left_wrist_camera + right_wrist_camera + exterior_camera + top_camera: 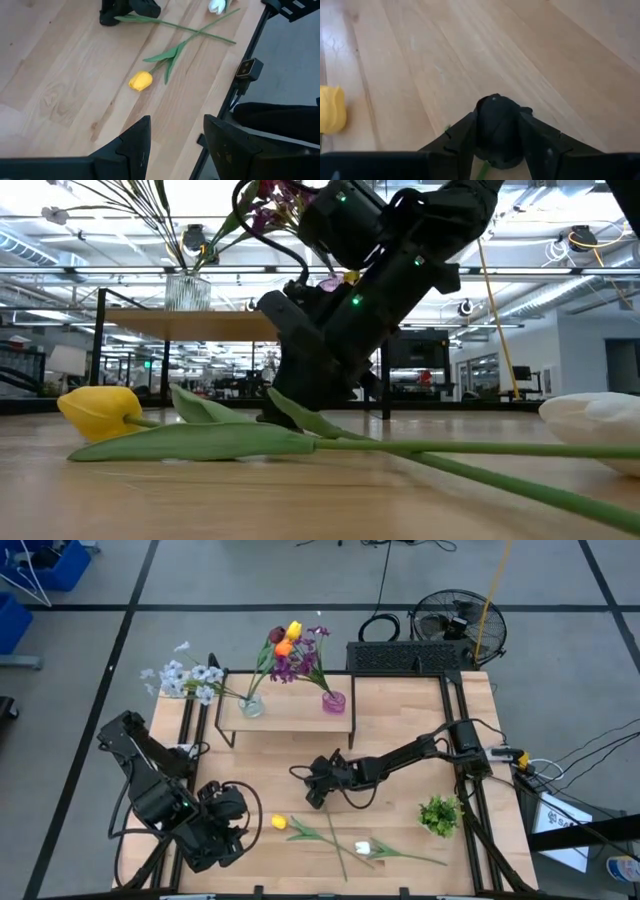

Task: Pick and place flowers into a vace then onto a shelf
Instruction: Put the black flower into the violet vase on the shelf, then put the white flower into the violet vase on the shelf

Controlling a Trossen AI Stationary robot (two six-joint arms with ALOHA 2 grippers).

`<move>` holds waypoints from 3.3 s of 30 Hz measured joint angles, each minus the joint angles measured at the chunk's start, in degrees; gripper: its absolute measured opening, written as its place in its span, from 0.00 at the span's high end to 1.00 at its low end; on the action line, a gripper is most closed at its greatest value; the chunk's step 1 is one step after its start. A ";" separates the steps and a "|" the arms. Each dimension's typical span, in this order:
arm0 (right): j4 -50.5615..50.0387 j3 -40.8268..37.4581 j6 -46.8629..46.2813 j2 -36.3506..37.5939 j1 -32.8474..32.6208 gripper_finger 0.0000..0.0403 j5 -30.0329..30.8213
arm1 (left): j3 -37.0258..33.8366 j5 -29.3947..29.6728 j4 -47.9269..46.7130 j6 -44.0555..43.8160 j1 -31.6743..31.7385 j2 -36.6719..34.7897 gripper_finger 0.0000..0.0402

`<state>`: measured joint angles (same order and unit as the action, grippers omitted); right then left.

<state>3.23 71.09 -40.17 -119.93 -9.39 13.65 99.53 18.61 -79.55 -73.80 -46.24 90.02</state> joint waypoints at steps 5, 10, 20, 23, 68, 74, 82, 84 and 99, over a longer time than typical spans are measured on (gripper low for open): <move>-0.52 -0.14 0.88 1.21 0.00 0.76 0.08 | 0.00 -0.02 -0.42 0.12 -0.02 0.00 0.54; -1.23 -0.46 4.30 5.13 -0.12 0.97 -1.68 | 0.00 0.00 -0.68 0.61 -0.02 0.00 0.54; -1.99 -0.35 16.68 26.75 -0.82 0.99 1.22 | 0.00 0.00 -1.35 0.55 -0.02 -0.02 0.54; 0.23 -0.33 30.14 35.13 -1.75 0.99 11.00 | 0.00 0.00 -1.34 0.54 -0.02 -0.02 0.54; 43.18 -0.26 106.98 40.09 18.47 0.95 28.02 | 0.00 1.03 -0.50 0.56 -0.03 -0.02 0.54; 40.98 -0.26 96.20 39.20 19.50 0.89 26.56 | 0.00 1.05 -0.51 0.59 -0.02 -0.02 0.54; 33.54 -0.22 83.47 38.59 20.31 0.79 25.18 | 0.00 1.05 -0.37 0.57 -0.02 -0.02 0.54; 33.41 -0.22 81.54 38.44 20.29 0.76 23.28 | 0.00 1.04 -0.35 0.55 -0.02 -0.02 0.54; 39.35 -0.24 89.74 38.42 19.67 0.55 17.93 | 0.00 1.05 -0.33 0.20 -0.03 -0.02 0.54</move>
<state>42.58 70.85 49.57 -81.52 10.28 31.58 99.53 19.66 -79.88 -73.60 -46.26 90.00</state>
